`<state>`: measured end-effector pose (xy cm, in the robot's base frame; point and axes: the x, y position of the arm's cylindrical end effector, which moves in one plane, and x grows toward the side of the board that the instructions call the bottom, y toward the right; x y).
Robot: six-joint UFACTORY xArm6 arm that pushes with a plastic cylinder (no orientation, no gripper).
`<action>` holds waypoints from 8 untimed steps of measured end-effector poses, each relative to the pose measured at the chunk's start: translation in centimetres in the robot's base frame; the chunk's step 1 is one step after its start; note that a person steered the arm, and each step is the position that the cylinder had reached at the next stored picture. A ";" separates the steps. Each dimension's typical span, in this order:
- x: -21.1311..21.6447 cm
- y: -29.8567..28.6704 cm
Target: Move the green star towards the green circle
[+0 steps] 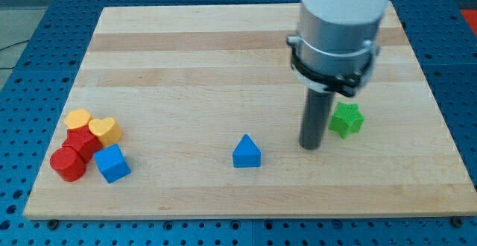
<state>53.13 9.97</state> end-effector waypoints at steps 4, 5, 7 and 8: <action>-8.0 1.0; -13.7 2.0; -12.9 -1.1; -15.7 -2.0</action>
<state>37.41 7.98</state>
